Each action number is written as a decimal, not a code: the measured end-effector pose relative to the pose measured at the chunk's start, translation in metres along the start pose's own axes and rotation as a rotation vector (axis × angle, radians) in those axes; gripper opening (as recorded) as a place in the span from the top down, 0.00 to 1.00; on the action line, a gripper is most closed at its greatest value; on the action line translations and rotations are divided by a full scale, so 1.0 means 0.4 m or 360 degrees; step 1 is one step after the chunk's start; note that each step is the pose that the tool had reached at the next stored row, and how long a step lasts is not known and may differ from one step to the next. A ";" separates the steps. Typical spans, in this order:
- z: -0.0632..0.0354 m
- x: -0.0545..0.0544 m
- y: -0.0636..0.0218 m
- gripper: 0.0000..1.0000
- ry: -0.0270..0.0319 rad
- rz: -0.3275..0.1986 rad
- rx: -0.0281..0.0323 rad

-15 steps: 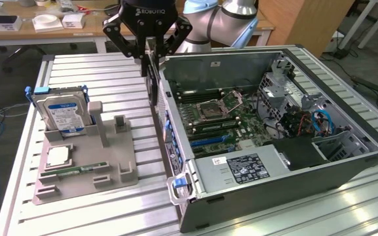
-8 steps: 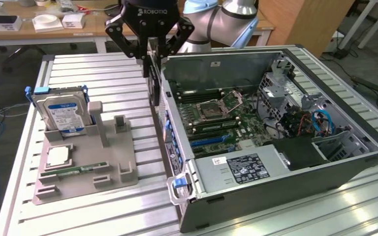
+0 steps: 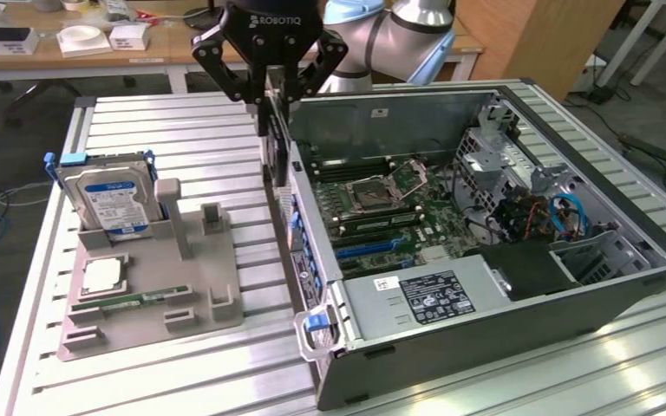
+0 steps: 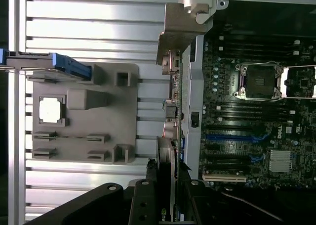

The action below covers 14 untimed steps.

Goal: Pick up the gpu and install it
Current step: 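Pick up the gpu and move the gpu toward the slot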

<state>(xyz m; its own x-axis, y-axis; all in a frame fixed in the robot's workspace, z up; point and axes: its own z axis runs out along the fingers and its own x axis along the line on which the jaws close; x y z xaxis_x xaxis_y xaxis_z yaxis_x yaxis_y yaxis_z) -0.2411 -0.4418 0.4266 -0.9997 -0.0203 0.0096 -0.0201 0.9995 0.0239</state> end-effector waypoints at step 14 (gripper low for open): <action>0.000 -0.032 -0.001 0.74 0.00000 0.0000 -0.00002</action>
<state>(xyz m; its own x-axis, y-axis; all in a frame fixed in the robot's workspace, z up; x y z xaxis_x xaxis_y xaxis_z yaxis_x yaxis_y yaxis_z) -0.2284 -0.4418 0.4266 -0.9997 -0.0204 0.0096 -0.0202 0.9995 0.0241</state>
